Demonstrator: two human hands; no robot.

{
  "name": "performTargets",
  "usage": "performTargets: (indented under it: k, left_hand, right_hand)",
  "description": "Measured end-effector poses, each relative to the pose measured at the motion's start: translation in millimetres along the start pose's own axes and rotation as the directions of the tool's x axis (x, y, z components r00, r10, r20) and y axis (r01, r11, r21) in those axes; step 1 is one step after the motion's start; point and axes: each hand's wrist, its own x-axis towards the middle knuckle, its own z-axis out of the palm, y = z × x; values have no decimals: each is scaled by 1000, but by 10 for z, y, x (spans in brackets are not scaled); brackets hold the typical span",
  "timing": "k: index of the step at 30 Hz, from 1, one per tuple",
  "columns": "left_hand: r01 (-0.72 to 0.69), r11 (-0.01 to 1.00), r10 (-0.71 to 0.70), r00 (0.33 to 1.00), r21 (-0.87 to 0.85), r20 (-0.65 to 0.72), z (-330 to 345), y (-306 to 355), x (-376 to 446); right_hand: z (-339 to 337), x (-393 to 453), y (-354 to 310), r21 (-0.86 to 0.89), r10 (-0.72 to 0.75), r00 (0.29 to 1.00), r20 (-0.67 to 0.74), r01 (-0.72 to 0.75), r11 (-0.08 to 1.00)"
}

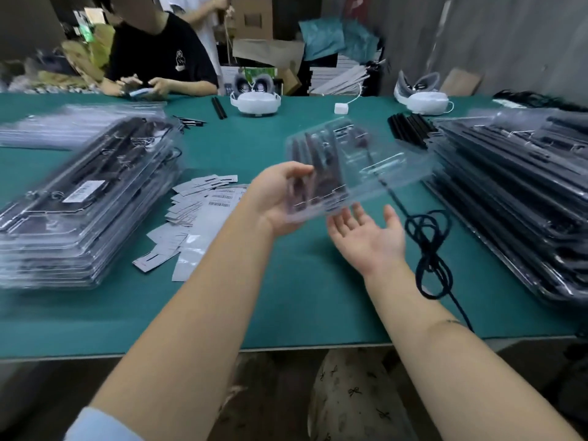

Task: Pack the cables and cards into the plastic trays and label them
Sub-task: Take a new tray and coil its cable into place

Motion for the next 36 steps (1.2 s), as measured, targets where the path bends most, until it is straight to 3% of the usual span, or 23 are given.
performTargets:
  k: [3, 5, 8, 12, 14, 17, 20, 21, 23, 24, 25, 27, 30, 33, 36]
  left_hand:
    - [-54, 991, 68, 992, 123, -111, -306, 122, 83]
    - [-52, 992, 71, 982, 113, -173, -458, 139, 145]
    - [-10, 970, 70, 968, 242, -241, -631, 91, 232]
    - [-8, 890, 161, 941, 457, -297, -787, -54, 349]
    - [-46, 777, 306, 900, 628, -312, -824, -114, 397]
    - [7, 370, 558, 798, 929, -229, -845, -220, 425]
    - [19, 174, 639, 759, 985, -128, -819, -305, 375]
    - [59, 58, 655, 751, 997, -83, -812, -314, 350]
    - [96, -241, 684, 723, 966, 99, -800, -322, 319]
    - [56, -335, 675, 710, 941, 198, -776, -329, 317]
    - [-7, -380, 633, 727, 925, 265, -730, -351, 304]
    - [-85, -412, 484, 823, 907, 297, -673, -440, 325]
    - [-21, -411, 252, 958, 911, 136, -695, -554, 397]
    - [-2, -430, 188, 978, 903, 92, -736, -546, 435]
    - [-5, -439, 176, 980, 899, 91, -719, -533, 438]
  right_hand:
    - [21, -89, -265, -77, 10, 993, 115, -1, 997]
    - [88, -153, -373, -337, 99, 985, 144, -46, 940]
    - [205, -192, -411, -725, 203, 975, 86, -79, 684]
    - [230, -151, -296, -973, 88, 993, 81, 60, 221]
    - [172, -77, -228, -986, 63, 993, 97, 87, 139]
    - [102, 10, -115, -989, 22, 994, 109, 106, 99]
    - [8, 71, -26, -981, -51, 991, 124, 130, 142]
    - [-18, 79, -2, -979, -82, 986, 144, 154, 131]
    - [-64, 93, 41, -977, -138, 968, 210, 211, -10]
    - [-76, 91, 60, -971, -144, 961, 237, 228, -74]
    - [-79, 89, 79, -966, -139, 959, 248, 235, -106]
    - [-79, 79, 82, -960, -116, 956, 270, 257, -115]
    - [-75, 59, 47, -934, -98, 939, 330, 309, -179]
    - [-46, 2, 9, -855, -75, 907, 415, 360, -372]
    - [-44, -109, -85, -652, 91, 839, 536, 480, -587]
